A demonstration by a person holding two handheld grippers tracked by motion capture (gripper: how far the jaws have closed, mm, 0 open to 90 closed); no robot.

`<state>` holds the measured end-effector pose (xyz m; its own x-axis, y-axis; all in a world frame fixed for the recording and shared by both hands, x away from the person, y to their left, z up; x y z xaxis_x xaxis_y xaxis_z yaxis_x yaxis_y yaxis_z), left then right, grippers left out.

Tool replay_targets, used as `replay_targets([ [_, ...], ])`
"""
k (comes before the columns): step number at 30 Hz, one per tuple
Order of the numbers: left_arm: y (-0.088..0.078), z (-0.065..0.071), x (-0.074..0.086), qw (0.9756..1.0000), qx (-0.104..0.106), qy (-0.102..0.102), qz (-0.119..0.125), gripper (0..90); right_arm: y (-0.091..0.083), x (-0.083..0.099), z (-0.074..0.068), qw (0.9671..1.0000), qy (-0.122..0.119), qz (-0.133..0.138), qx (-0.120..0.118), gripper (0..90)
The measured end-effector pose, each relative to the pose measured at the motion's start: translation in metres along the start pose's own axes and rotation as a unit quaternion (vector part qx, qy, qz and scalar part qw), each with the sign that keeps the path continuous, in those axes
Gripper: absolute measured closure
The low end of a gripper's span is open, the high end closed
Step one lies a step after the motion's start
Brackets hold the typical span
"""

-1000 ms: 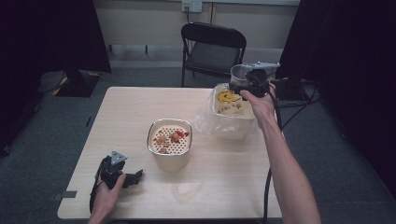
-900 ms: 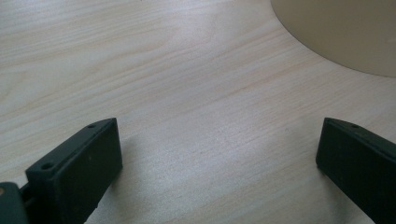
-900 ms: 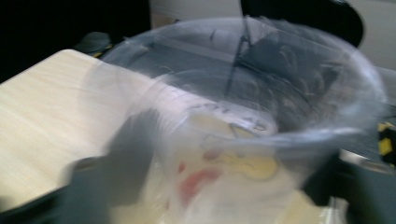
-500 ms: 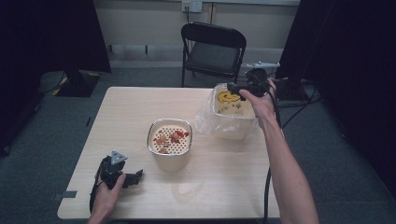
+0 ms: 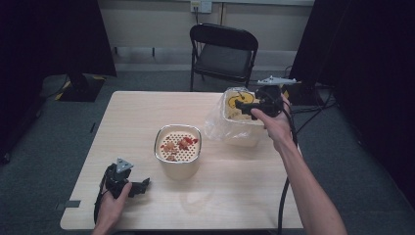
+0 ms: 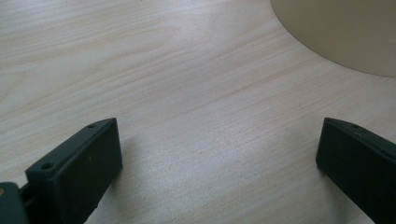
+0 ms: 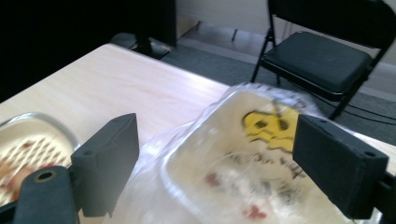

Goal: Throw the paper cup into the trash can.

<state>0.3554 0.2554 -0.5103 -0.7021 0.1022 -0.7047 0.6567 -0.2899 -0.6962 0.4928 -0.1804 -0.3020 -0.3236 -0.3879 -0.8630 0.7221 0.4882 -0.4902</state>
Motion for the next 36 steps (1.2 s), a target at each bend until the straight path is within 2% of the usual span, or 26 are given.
replay_targets([
  [2,0.000,0.000,0.000,1.0000,0.000,0.000,0.000,0.0,-0.006,0.007,-0.007,0.9999,-0.003,0.006,-0.014,15.4],
  [3,0.000,0.000,0.000,1.0000,0.000,0.000,-0.001,0.0,-0.009,0.013,-0.010,0.9999,-0.008,-0.004,-0.008,14.7],
  [6,0.000,0.000,0.000,1.0000,0.000,0.000,0.000,0.0,-0.017,0.020,-0.014,0.9999,-0.005,-0.003,-0.016,15.3],
  [8,0.000,0.000,0.000,1.0000,0.000,0.002,-0.001,0.0,-0.023,0.027,-0.017,0.9999,-0.003,0.002,-0.012,15.3],
  [9,0.000,0.000,0.000,1.0000,0.000,0.000,0.000,0.0,-0.030,0.037,-0.020,0.9999,-0.012,-0.006,-0.004,15.7],
  [10,0.000,0.000,0.000,1.0000,0.000,0.000,0.000,0.0,-0.030,0.037,-0.020,0.9999,-0.012,-0.006,-0.004,15.7],
  [13,0.000,0.000,0.000,1.0000,-0.001,0.002,-0.001,0.0,-0.044,0.057,-0.026,0.9998,-0.014,-0.015,-0.006,16.2],
  [16,0.000,0.000,0.000,1.0000,0.000,0.002,-0.001,0.0,-0.053,0.067,-0.029,0.9999,-0.009,-0.010,-0.008,16.3],
  [17,0.000,0.000,0.000,1.0000,0.000,0.002,-0.002,0.0,-0.058,0.078,-0.032,0.9999,-0.004,-0.012,-0.003,17.1],
  [18,0.000,0.000,0.000,1.0000,-0.001,0.002,-0.001,0.0,-0.058,0.078,-0.032,0.9999,-0.004,-0.012,-0.003,17.1],
  [19,0.000,0.000,0.000,1.0000,0.001,0.000,-0.001,0.0,-0.061,0.091,-0.035,0.9998,-0.005,-0.020,0.000,17.3],
  [20,0.000,0.000,0.000,1.0000,0.001,0.000,-0.001,0.0,-0.061,0.091,-0.035,0.9998,-0.005,-0.020,0.000,17.3],
  [21,0.000,0.000,0.000,1.0000,0.000,0.000,0.000,0.0,-0.063,0.104,-0.038,0.9997,0.002,-0.024,-0.004,17.3],
  [22,0.000,0.000,0.000,1.0000,0.000,0.000,0.000,0.0,-0.063,0.104,-0.038,0.9997,0.002,-0.024,-0.004,17.3],
  [28,0.000,0.000,0.000,1.0000,0.000,0.000,0.000,0.0,-0.058,0.146,-0.046,0.9986,0.017,-0.050,-0.003,17.2],
  [29,0.000,0.000,0.000,1.0000,0.000,0.002,-0.002,0.0,-0.055,0.158,-0.047,0.9980,0.025,-0.059,-0.004,17.2],
  [31,0.000,0.000,0.000,1.0000,0.000,0.000,0.000,0.0,-0.053,0.163,-0.048,0.9977,0.029,-0.061,-0.003,17.2],
  [33,0.000,0.000,0.000,1.0000,0.000,0.002,-0.002,0.0,-0.048,0.177,-0.049,0.9966,0.025,-0.078,0.005,17.1],
  [36,0.000,0.000,0.000,1.0000,0.000,0.001,-0.002,0.0,-0.044,0.186,-0.049,0.9958,0.029,-0.087,0.003,17.1],
])
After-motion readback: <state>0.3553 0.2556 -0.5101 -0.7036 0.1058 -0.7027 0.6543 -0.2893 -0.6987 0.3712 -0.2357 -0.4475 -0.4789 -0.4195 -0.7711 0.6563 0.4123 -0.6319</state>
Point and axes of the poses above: each handheld gripper's, and its own axes: y roughly forward along the jaws, x roughly out of its underside, z roughly to its right, the point moved 1 cm from there along y, roughly forward along the jaws, and after that the axes turned 10 degrees about -y, right-handed, at the moved point
